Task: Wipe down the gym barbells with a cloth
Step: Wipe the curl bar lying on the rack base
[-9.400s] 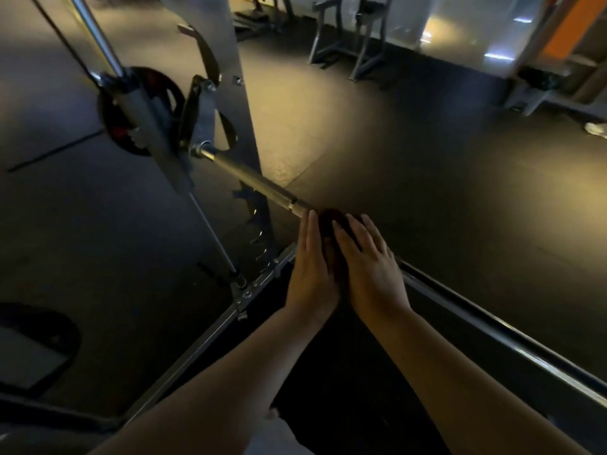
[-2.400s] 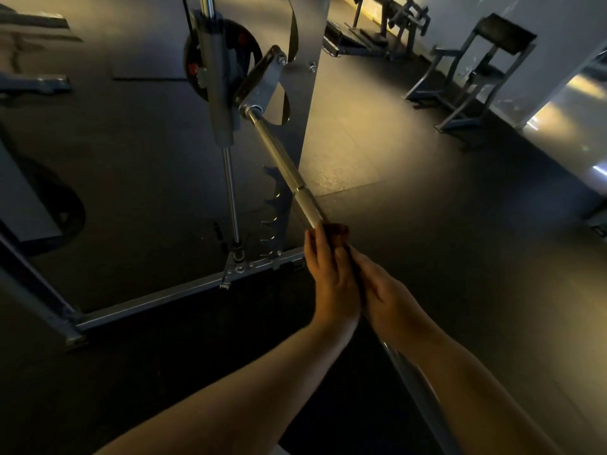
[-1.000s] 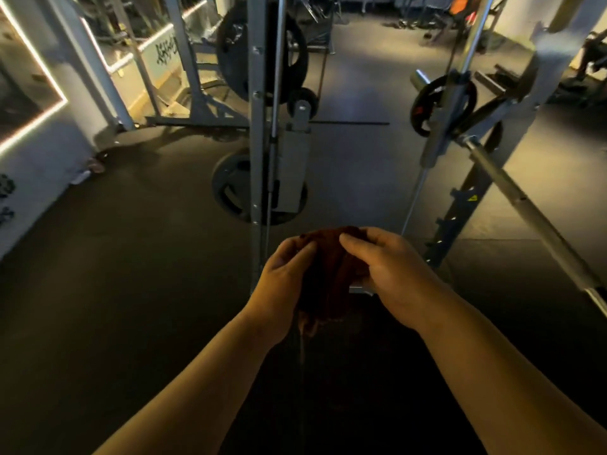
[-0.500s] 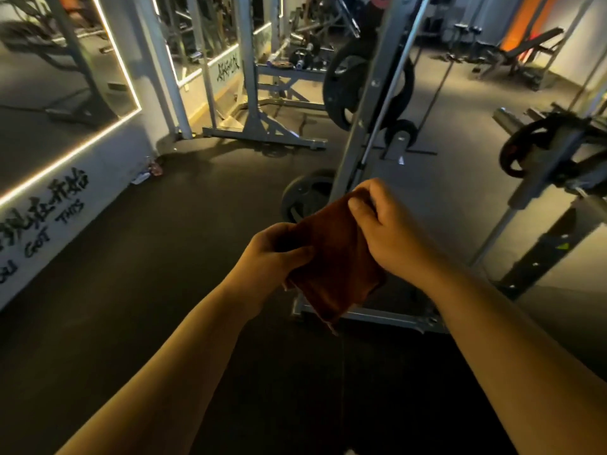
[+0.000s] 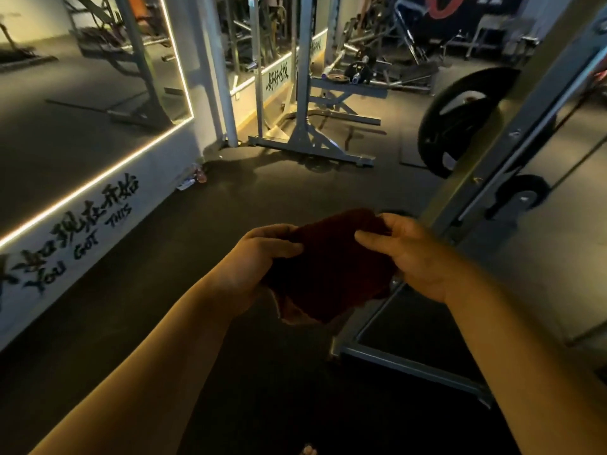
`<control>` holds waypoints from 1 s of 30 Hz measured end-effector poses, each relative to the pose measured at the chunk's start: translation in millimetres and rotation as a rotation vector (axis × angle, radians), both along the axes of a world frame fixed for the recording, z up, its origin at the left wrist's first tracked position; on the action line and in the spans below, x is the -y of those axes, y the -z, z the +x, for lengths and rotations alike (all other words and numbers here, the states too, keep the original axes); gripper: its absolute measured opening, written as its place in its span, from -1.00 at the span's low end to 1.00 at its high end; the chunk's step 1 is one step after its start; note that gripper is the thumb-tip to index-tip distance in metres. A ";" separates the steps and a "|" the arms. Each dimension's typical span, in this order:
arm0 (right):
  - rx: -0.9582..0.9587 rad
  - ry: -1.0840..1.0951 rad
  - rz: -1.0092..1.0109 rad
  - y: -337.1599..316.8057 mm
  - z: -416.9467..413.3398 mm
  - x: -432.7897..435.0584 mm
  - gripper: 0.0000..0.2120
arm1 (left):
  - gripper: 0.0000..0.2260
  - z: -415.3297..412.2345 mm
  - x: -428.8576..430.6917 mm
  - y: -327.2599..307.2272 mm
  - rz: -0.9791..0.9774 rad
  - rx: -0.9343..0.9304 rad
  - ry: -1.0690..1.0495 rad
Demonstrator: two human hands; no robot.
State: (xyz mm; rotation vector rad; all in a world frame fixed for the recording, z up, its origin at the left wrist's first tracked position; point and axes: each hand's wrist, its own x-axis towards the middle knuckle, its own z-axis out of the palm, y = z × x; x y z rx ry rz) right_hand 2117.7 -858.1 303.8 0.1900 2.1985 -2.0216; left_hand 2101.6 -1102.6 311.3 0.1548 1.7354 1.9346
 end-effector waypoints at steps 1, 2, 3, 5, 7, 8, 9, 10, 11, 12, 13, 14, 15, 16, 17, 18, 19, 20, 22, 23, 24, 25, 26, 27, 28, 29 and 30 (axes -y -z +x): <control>-0.034 -0.003 0.041 -3.6 -16.5 4.6 -0.79 | -0.78 -13.2 3.7 -5.1 -0.037 0.008 0.054; -0.058 -0.026 0.081 -7.2 -33.0 9.9 -0.82 | -0.77 -25.4 5.1 -9.6 -0.071 0.010 0.098; -0.073 -0.051 0.102 -11.1 -49.0 16.5 -0.85 | -0.74 -39.2 5.3 -11.8 -0.100 -0.010 0.120; -0.079 -0.030 0.048 -15.5 -80.2 28.8 -0.92 | -0.70 -67.3 3.7 -12.7 -0.088 -0.061 0.055; -0.011 0.054 -0.082 -14.4 -108.8 37.1 -0.82 | -0.72 -95.3 6.5 -13.7 0.019 -0.030 -0.079; 0.065 0.055 -0.129 -10.1 -120.7 38.5 -0.67 | -0.75 -108.4 9.8 -15.8 0.078 0.004 -0.120; 0.154 0.018 -0.151 -3.8 -130.7 40.6 -0.53 | -0.77 -121.7 14.4 -17.4 0.108 0.025 -0.142; 0.233 -0.043 -0.171 3.5 -138.3 44.7 -0.45 | -0.78 -135.6 19.7 -18.1 0.119 0.034 -0.148; 0.284 -0.107 -0.197 11.4 -146.2 51.1 -0.45 | -0.78 -150.9 25.2 -16.7 0.117 0.030 -0.140; 0.295 -0.134 -0.239 18.7 -153.0 56.8 -0.48 | -0.78 -163.3 29.5 -16.5 0.118 0.033 -0.133; 0.277 -0.111 -0.282 22.3 -163.5 65.2 -0.51 | -0.78 -179.2 35.1 -15.6 0.113 0.030 -0.128; 0.253 -0.059 -0.339 24.3 -176.3 74.2 -0.53 | -0.79 -195.8 40.9 -15.3 0.116 0.021 -0.116; 0.221 0.000 -0.402 24.6 -190.6 83.6 -0.55 | -0.80 -213.6 47.1 -14.9 0.115 0.003 -0.099; 0.193 0.068 -0.472 22.3 -206.3 93.7 -0.60 | -0.79 -231.4 53.5 -16.2 0.114 -0.013 -0.076; 0.191 0.132 -0.542 19.5 -220.6 103.2 -0.64 | -0.79 -249.0 59.5 -17.2 0.108 -0.029 -0.056; 0.212 0.175 -0.605 17.3 -233.5 112.1 -0.66 | -0.78 -265.7 64.6 -19.5 0.104 -0.048 -0.033; 0.239 0.185 -0.645 14.5 -245.1 121.8 -0.65 | -0.78 -283.6 69.4 -21.4 0.094 -0.070 -0.008; 0.263 0.178 -0.653 12.1 -256.1 129.9 -0.64 | -0.77 -301.3 73.1 -23.3 0.080 -0.087 0.014; 0.245 0.208 -0.597 6.1 -279.3 140.5 -0.64 | -0.77 -336.4 78.7 -25.8 0.049 -0.098 0.044; 0.215 0.259 -0.571 3.0 -292.2 142.2 -0.66 | -0.77 -354.1 80.5 -26.1 0.036 -0.104 0.052; 0.180 0.332 -0.550 -0.8 -304.6 142.5 -0.69 | -0.77 -370.5 80.7 -26.4 0.033 -0.110 0.056; 0.145 0.423 -0.507 -3.4 -316.4 141.6 -0.70 | -0.76 -386.4 79.7 -25.2 0.036 -0.117 0.053; 0.112 0.506 -0.430 -3.8 -328.4 139.2 -0.69 | -0.73 -401.6 77.0 -24.0 0.046 -0.125 0.054; 0.089 0.579 -0.323 -3.6 -339.9 136.5 -0.65 | -0.69 -416.4 72.8 -21.8 0.051 -0.143 0.063; 0.070 0.646 -0.214 -2.9 -351.1 134.2 -0.61 | -0.64 -430.9 67.5 -18.9 0.048 -0.172 0.085; 0.050 0.714 -0.129 -2.1 -362.0 131.4 -0.58 | -0.59 -445.9 60.8 -15.7 0.031 -0.214 0.116; 0.033 0.769 -0.083 -2.1 -372.9 127.9 -0.59 | -0.56 -461.2 53.5 -12.7 0.001 -0.258 0.151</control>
